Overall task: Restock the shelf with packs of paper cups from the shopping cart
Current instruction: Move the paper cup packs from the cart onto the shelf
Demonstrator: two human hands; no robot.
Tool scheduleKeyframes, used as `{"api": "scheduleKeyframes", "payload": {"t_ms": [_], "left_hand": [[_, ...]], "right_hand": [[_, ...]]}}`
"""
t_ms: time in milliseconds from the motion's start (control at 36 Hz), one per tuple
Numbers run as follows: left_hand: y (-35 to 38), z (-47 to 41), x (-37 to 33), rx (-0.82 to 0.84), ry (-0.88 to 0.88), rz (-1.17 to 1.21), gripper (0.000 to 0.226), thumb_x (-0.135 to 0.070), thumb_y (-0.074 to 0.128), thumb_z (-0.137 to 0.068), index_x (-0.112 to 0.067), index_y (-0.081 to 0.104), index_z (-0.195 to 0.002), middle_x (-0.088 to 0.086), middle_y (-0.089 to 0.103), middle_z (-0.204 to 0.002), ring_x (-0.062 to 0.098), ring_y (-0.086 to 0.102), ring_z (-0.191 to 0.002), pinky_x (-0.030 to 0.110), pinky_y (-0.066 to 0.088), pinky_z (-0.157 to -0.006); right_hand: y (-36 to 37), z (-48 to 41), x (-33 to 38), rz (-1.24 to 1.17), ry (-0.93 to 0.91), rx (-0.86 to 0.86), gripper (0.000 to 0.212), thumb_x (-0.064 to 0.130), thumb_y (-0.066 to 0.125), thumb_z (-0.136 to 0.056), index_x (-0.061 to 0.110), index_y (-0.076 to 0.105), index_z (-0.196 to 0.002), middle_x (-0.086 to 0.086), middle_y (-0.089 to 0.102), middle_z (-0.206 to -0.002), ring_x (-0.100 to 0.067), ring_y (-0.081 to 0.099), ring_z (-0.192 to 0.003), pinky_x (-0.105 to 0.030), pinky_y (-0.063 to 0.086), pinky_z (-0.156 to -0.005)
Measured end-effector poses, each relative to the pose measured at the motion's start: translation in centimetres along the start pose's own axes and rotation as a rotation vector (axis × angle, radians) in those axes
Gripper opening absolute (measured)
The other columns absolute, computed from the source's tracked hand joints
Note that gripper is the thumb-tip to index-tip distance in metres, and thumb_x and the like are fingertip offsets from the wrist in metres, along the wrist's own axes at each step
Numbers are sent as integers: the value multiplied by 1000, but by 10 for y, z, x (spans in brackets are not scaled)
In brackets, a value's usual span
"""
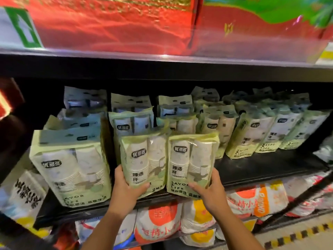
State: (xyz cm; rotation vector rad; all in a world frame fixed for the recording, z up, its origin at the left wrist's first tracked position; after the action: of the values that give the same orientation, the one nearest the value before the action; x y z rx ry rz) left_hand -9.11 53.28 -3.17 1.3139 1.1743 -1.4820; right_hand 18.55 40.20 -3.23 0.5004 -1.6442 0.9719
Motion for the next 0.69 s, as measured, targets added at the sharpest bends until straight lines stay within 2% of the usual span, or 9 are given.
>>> {"api": "scheduleKeyframes", "payload": {"t_ms": [56,111,167,222,333,444,500,611,694], "left_hand": [[-4,-3,15,-52,-32,-25,91,-2,91,-69,-30,30,-130,-1,54,-126,13,58,-112,29,48,-97],[-9,-6,32,-94,-64,-42,98,-7,94,-65,-31,28,-135,6,49,-135,22,53,-124,40,42,-110],[-10,-8,36,-99,-58,-12,102,-8,93,-66,-36,27,-138,4,50,-137,22,53,-127,43,39,-114],[-9,-10,36,-119,-53,26,98,-1,88,-71,-29,28,-143,-1,54,-130,16,57,-120,36,40,-109],[-13,-12,36,-167,-32,13,86,3,83,-76,-16,34,-143,-6,60,-125,-2,61,-107,31,46,-99],[-13,-15,39,-217,-25,-24,71,-1,82,-79,-10,40,-136,7,59,-124,22,58,-112,34,42,-97],[-13,-16,39,-243,-10,-50,70,-11,85,-78,-10,41,-133,4,56,-121,25,55,-115,36,42,-101],[-12,-12,38,-298,0,-88,66,-20,81,-84,-18,41,-137,1,56,-127,19,55,-119,37,39,-106],[-6,-4,28,-298,21,-74,58,-18,75,-90,-22,41,-137,-9,59,-129,-3,58,-115,36,42,-105]], "right_hand": [[3,-3,-6,15,5,14,69,14,86,-77,38,44,-126,22,61,-119,12,59,-104,-16,51,-81],[6,-8,-9,19,13,40,67,10,84,-78,41,43,-121,23,60,-120,17,57,-103,-12,48,-79],[8,-15,-9,17,20,68,66,7,82,-80,39,42,-122,22,59,-119,21,57,-100,-8,47,-78],[10,-25,-9,19,25,101,67,6,81,-81,39,41,-122,21,59,-119,23,56,-98,-3,46,-76],[13,-47,-14,43,31,151,67,10,82,-81,47,41,-120,22,61,-121,16,59,-106,-16,49,-88],[17,-63,-22,30,23,191,66,8,82,-81,43,44,-122,20,67,-119,11,62,-107,-18,50,-92],[19,-68,-25,11,15,205,70,6,82,-80,45,44,-124,22,68,-118,9,62,-108,-14,48,-90],[21,-75,-29,-20,21,267,69,0,81,-80,40,45,-124,23,67,-116,12,62,-104,-9,49,-86],[20,-82,-27,-24,24,323,62,0,80,-81,29,47,-124,16,67,-116,15,62,-97,-4,48,-79]]}}
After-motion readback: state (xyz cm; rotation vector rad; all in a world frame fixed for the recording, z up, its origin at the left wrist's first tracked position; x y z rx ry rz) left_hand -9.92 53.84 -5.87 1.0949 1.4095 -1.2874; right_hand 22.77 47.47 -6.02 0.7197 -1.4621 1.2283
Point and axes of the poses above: each hand's wrist, its own z-axis away from the middle knuckle, its own y-axis out of the palm, x = y × z, the point moved 9 cm from there along -z, towards the middle knuckle
